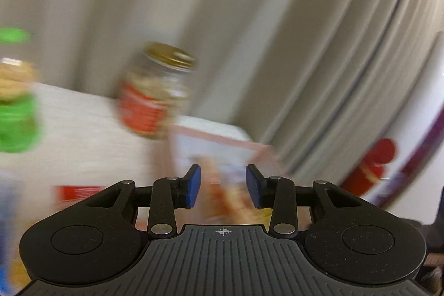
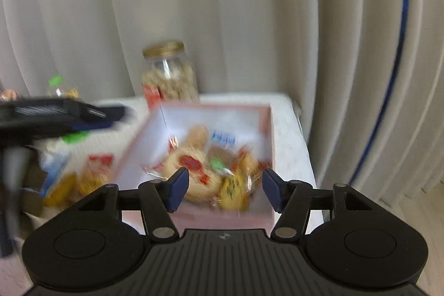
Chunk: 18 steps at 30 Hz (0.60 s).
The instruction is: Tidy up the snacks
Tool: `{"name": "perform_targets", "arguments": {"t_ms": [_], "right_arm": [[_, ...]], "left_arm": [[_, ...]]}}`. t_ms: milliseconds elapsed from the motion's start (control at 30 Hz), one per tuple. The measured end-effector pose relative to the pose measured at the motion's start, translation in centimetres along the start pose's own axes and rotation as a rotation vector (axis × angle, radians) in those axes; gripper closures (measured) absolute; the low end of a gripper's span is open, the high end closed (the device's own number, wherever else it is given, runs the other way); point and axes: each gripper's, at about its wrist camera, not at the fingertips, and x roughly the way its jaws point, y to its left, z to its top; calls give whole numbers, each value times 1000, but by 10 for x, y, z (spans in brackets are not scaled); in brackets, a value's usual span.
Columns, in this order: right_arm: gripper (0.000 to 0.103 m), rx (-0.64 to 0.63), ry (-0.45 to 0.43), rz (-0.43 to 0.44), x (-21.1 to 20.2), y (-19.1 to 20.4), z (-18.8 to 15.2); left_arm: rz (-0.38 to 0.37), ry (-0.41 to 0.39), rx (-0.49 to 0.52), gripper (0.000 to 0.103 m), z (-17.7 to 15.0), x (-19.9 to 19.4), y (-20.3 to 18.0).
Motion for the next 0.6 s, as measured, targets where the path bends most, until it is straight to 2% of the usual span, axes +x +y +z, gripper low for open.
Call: {"name": "perform_targets", "arguments": {"t_ms": [67, 167, 267, 333, 433, 500, 600], "right_arm": [[44, 8, 32, 24, 5, 4, -10], [44, -14, 61, 70, 9, 22, -17], [44, -57, 74, 116, 10, 53, -12], [39, -76, 84, 160, 9, 73, -8], [31, -95, 101, 223, 17, 106, 2], [30, -116, 120, 252, 24, 128, 8], [30, -177, 140, 246, 41, 164, 20]], "left_arm": [[82, -27, 1, 62, -13, -27, 15], [137, -73, -53, 62, -36, -62, 46], [199, -53, -86, 62, -58, -83, 69], [234, -29, -92, 62, -72, -90, 76], [262, -8, -96, 62, -84, -92, 81], [263, -14, -93, 62, -91, -94, 84], [271, 2, -76, 62, -94, -95, 85]]}}
